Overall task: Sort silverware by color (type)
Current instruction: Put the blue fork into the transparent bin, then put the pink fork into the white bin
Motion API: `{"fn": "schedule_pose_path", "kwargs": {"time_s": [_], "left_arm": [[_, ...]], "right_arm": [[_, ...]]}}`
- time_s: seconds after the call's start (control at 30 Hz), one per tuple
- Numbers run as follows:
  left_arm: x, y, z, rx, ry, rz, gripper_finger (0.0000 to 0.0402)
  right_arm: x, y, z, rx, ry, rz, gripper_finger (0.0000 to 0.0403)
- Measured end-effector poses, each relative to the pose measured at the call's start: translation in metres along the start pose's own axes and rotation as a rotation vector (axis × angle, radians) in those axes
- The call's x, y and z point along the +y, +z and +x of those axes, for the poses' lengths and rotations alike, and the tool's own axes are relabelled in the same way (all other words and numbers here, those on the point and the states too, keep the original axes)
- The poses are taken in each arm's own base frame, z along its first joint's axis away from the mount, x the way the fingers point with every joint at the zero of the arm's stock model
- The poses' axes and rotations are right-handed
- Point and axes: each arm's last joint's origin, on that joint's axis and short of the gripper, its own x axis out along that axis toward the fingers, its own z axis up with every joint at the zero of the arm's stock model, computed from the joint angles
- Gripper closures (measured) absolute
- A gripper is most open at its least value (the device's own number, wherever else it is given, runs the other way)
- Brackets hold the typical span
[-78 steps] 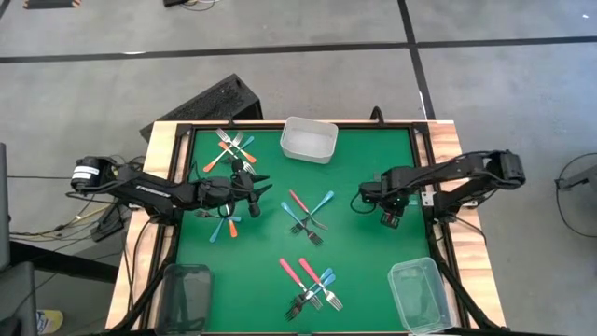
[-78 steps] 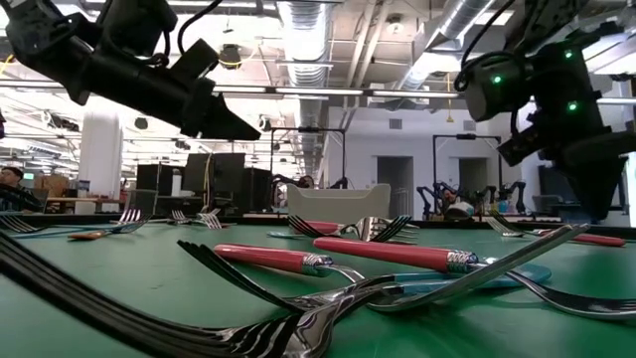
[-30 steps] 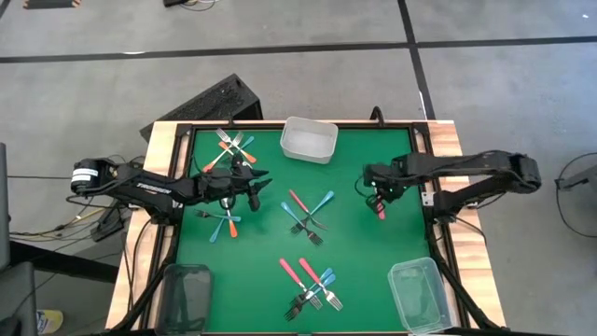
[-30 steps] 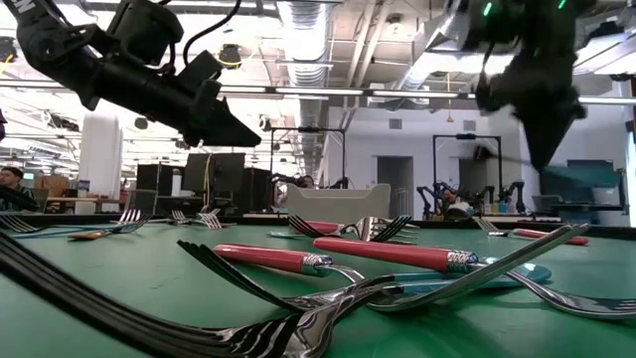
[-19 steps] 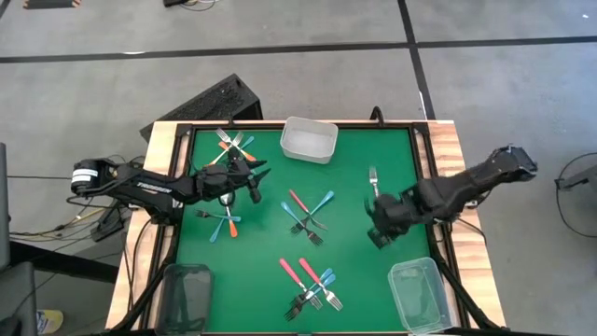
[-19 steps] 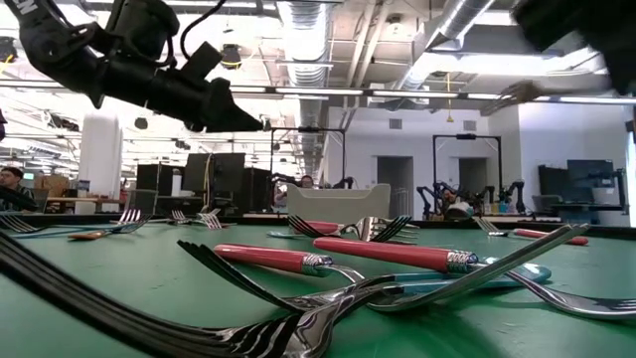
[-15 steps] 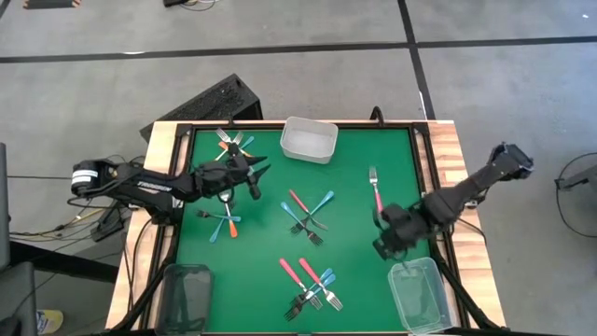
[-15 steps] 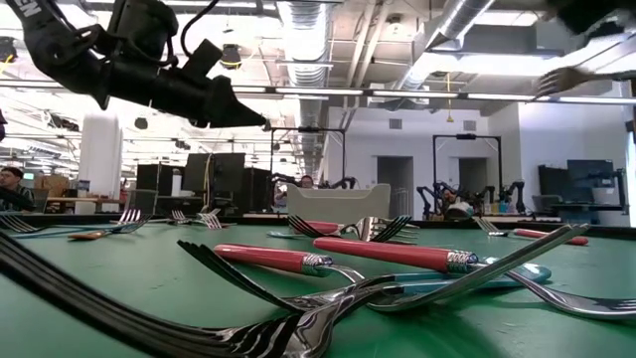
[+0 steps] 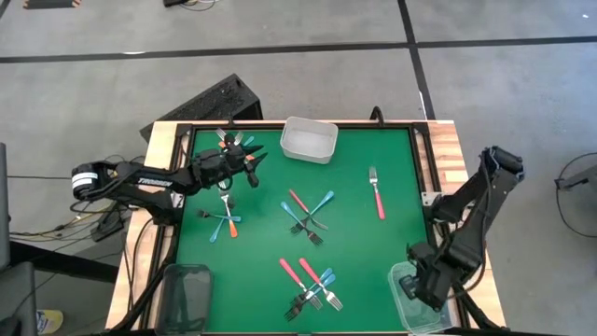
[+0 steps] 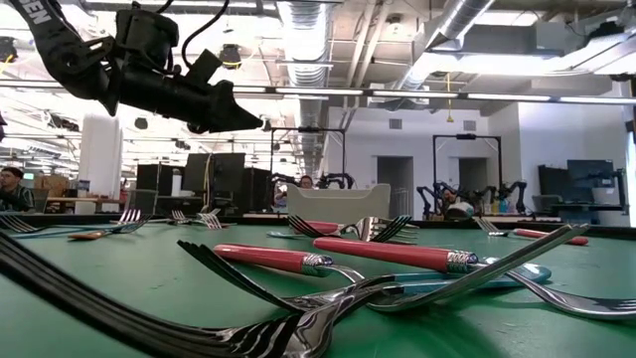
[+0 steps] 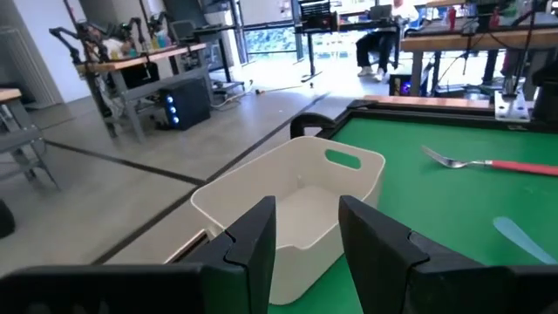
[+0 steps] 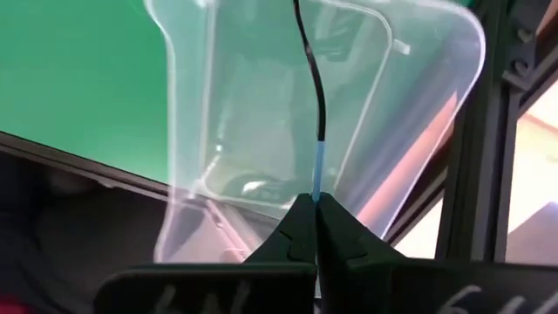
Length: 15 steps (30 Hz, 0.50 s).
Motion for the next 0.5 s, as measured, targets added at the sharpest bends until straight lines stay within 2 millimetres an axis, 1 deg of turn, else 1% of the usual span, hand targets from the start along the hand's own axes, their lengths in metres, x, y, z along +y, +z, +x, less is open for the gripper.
{"fn": "schedule_pose_path", "kwargs": {"time_s": [0.13,0.27,0.4,0.5], "left_arm": [[0.000,0.001,0.000,-0.007,0.000,-0.004,0.0286],[-0.001,0.003,0.000,-0.029,-0.031,-0.020,0.0286],[-0.002,0.004,0.000,-0.043,-0.075,-0.021,0.0286],[-0.002,0.003,0.000,-0.038,-0.078,-0.033,0.0286]], "right_arm": [[0.007,-0.006,0.015,-0.016,-0.030,-0.017,0.0380],[0.017,-0.008,0.027,-0.017,-0.031,-0.048,0.0343],[0.019,-0.006,0.030,-0.023,-0.038,-0.042,0.0295],[0.021,-0.004,0.026,-0.013,-0.018,-0.038,0.0260]]}}
